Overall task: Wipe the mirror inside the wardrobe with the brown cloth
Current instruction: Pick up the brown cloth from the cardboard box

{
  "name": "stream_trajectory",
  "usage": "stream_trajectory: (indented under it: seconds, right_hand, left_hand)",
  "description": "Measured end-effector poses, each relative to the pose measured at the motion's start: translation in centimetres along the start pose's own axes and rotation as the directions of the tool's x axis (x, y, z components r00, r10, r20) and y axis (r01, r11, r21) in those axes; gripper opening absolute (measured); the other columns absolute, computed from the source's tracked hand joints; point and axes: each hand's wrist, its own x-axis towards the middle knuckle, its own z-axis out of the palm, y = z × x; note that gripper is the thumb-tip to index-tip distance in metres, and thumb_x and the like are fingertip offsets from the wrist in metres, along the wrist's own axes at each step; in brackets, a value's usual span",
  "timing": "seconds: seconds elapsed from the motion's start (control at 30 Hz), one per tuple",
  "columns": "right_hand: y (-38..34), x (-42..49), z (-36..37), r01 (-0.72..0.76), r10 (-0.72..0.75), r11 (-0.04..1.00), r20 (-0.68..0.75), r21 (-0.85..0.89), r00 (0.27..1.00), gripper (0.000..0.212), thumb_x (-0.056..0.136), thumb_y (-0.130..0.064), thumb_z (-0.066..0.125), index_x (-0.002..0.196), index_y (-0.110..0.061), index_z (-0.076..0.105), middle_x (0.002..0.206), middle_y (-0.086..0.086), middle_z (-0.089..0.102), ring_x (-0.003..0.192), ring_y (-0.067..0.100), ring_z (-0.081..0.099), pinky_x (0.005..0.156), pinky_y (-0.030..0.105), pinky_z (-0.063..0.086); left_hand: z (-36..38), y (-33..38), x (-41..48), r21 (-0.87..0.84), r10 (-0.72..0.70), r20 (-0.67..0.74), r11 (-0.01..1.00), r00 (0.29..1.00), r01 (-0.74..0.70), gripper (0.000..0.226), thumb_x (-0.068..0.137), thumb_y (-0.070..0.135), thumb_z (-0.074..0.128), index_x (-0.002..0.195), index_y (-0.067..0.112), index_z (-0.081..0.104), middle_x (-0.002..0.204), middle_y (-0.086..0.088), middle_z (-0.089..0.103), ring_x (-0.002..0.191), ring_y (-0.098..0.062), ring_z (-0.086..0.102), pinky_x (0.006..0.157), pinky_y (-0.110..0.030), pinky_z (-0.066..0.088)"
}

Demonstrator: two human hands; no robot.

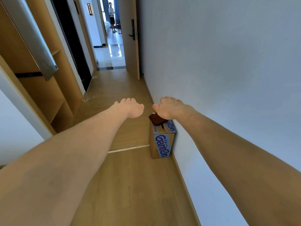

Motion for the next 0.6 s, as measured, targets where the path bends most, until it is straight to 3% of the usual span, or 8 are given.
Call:
stream_trajectory:
  seconds: [0.6]
  right_hand:
    - [4.1, 17.5, 0.4, -0.051, 0.051, 0.999, 0.060, 0.008, 0.997, 0.056, 0.100, -0.042, 0.023, 0.141, -0.006, 0.034, 0.143, 0.016, 0.039, 0.128, 0.030, 0.038, 0.104, 0.043, 0.029]
  left_hand:
    - [-1.7, 3.2, 18.6, 0.005, 0.096, 0.053, 0.995, 0.994, -0.096, 0.062, 0.101, 0.041, 0.019, 0.152, 0.008, 0.008, 0.160, -0.009, 0.008, 0.147, -0.026, 0.005, 0.118, -0.048, 0.005]
